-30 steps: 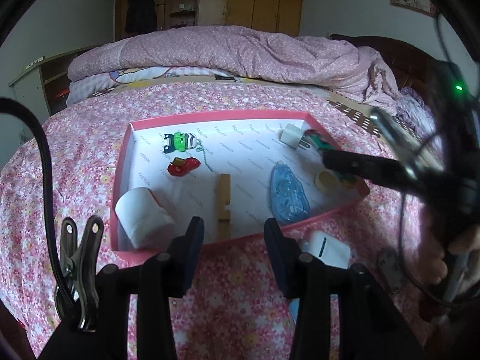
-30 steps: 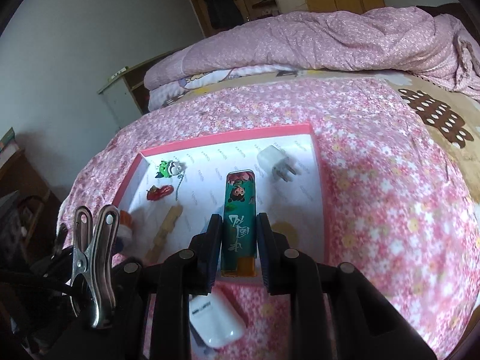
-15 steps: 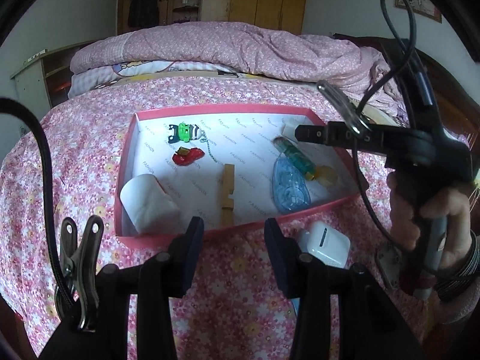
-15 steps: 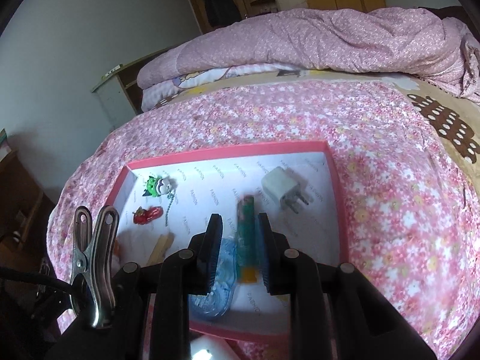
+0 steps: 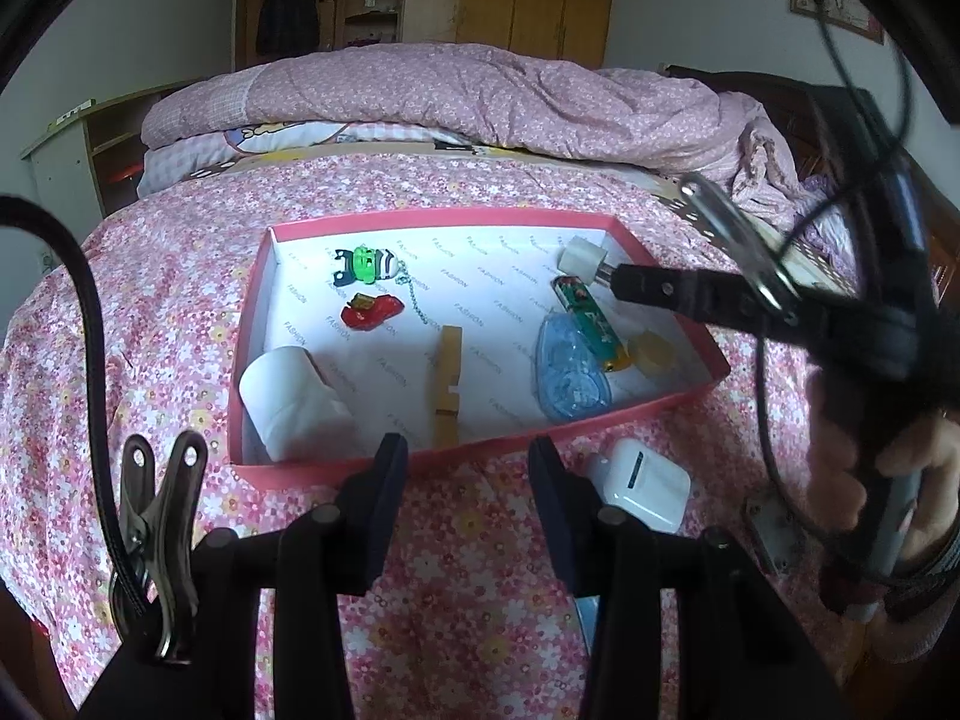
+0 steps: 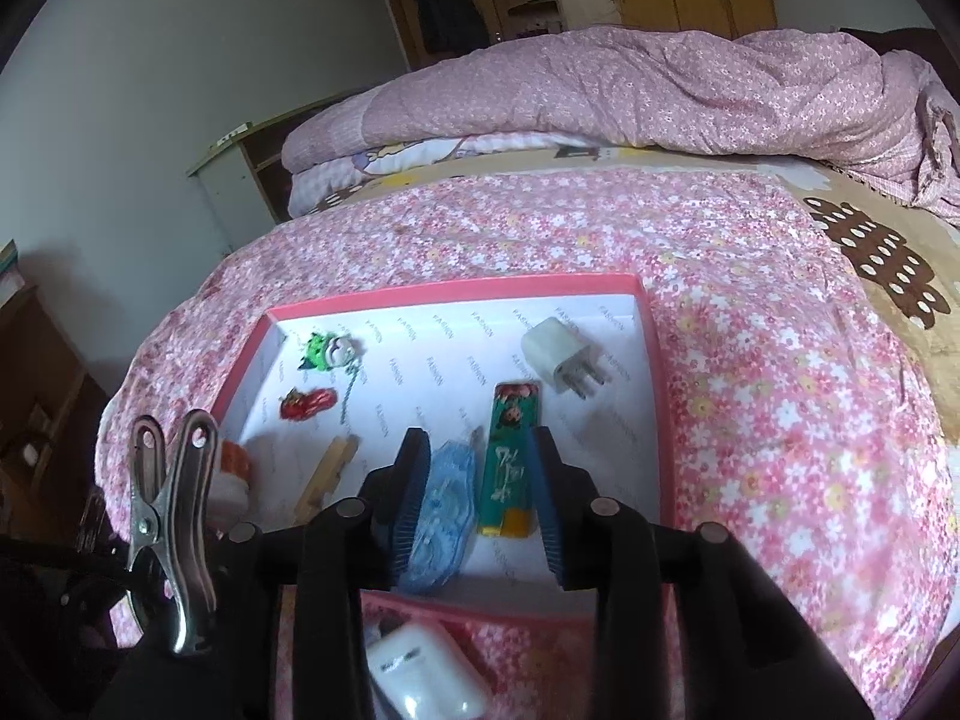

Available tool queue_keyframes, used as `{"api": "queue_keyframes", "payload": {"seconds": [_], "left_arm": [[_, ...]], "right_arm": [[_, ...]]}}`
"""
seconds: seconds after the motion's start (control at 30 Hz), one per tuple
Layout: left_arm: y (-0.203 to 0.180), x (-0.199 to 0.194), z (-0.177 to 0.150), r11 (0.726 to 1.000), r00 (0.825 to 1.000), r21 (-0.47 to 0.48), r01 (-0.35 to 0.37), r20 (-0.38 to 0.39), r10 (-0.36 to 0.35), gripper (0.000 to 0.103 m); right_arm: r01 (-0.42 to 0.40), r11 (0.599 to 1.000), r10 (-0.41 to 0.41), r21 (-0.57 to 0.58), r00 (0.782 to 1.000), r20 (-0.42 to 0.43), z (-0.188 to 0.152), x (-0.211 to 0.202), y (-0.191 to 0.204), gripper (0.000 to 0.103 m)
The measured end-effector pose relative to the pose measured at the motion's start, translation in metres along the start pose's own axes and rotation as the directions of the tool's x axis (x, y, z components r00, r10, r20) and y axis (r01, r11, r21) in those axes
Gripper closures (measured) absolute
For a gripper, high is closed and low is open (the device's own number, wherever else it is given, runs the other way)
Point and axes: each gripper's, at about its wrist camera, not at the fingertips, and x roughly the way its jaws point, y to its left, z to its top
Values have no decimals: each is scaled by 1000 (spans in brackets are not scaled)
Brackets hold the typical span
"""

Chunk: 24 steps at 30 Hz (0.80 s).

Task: Organize rigid objects
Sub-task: 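Carry the stick and lighter into the tray and open both grippers, then grasp the grey plastic plate with the right gripper while the left grasps the blue curved piece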

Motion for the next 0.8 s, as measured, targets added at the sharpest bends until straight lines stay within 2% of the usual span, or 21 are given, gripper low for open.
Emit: {"api": "queue_keyframes", "payload": {"seconds": [0.23, 0.43, 0.6, 0.8], "left_arm": [[-4, -7, -4, 1000, 1000, 8, -7, -4, 7, 59], [-7, -16, -13, 1000, 1000, 8, 15, -18, -14, 59], [-12, -17, -23, 1000, 999, 23, 11, -41, -10, 59], [-13, -21, -33, 999, 997, 9, 41, -65, -40, 59]], "right_arm": [[-22, 1000, 22, -13, 1000, 3, -22, -25, 4, 67], [-13, 999, 13, -33, 1000, -5, -49, -50, 4, 67], [33, 999, -34, -39, 999, -26, -79, -66, -2, 67], [103, 994, -105, -36, 993, -58, -108, -83, -13, 67]]}}
